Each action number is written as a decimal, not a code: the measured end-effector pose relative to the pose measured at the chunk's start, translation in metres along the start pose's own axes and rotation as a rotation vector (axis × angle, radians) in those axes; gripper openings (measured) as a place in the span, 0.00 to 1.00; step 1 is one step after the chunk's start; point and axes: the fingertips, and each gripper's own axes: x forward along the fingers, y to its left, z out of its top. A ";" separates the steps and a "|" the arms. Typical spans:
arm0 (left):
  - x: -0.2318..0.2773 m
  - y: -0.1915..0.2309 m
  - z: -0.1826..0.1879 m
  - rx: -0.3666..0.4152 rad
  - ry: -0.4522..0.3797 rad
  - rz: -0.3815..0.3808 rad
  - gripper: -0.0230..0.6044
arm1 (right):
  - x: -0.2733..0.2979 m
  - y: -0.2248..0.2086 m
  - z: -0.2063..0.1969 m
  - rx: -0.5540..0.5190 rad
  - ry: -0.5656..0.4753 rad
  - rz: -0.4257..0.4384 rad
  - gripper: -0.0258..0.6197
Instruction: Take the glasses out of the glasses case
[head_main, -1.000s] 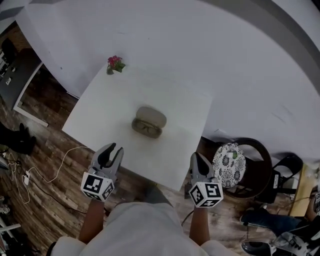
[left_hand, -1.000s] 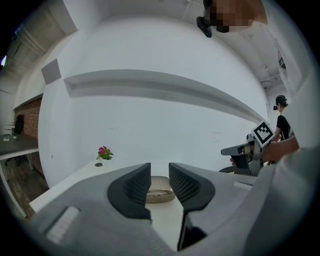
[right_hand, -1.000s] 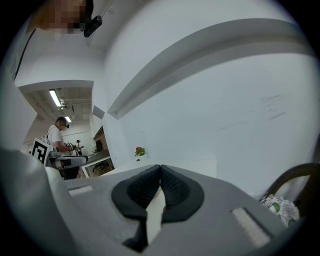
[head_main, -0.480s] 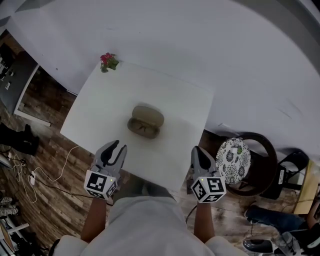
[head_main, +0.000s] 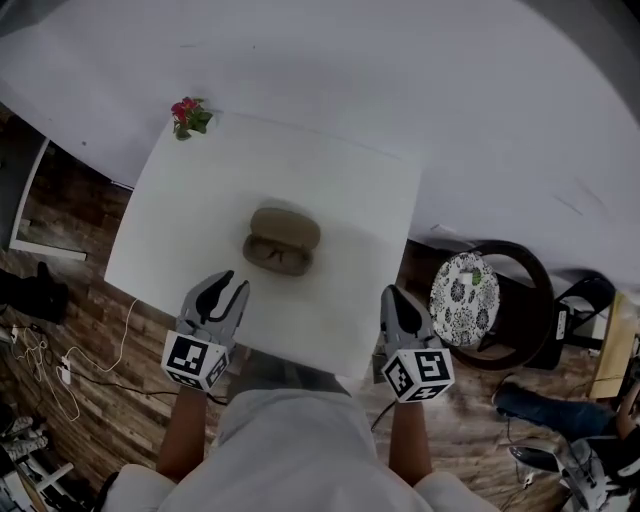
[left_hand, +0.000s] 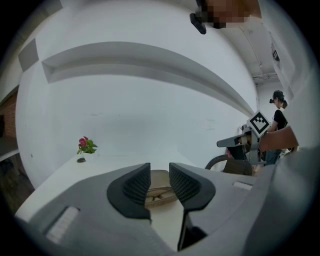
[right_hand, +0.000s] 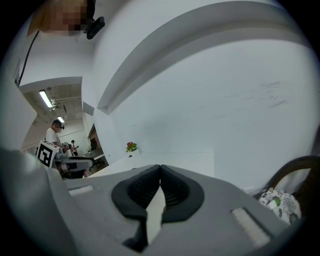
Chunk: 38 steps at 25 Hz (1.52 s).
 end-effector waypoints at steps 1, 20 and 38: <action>0.005 0.004 -0.003 0.001 0.010 -0.013 0.24 | 0.004 -0.001 -0.001 0.004 0.004 -0.009 0.04; 0.077 0.017 -0.048 0.216 0.202 -0.256 0.24 | 0.029 -0.013 -0.024 0.042 0.035 -0.079 0.04; 0.144 -0.009 -0.103 0.775 0.551 -0.606 0.24 | 0.006 -0.040 -0.052 0.079 0.071 -0.153 0.04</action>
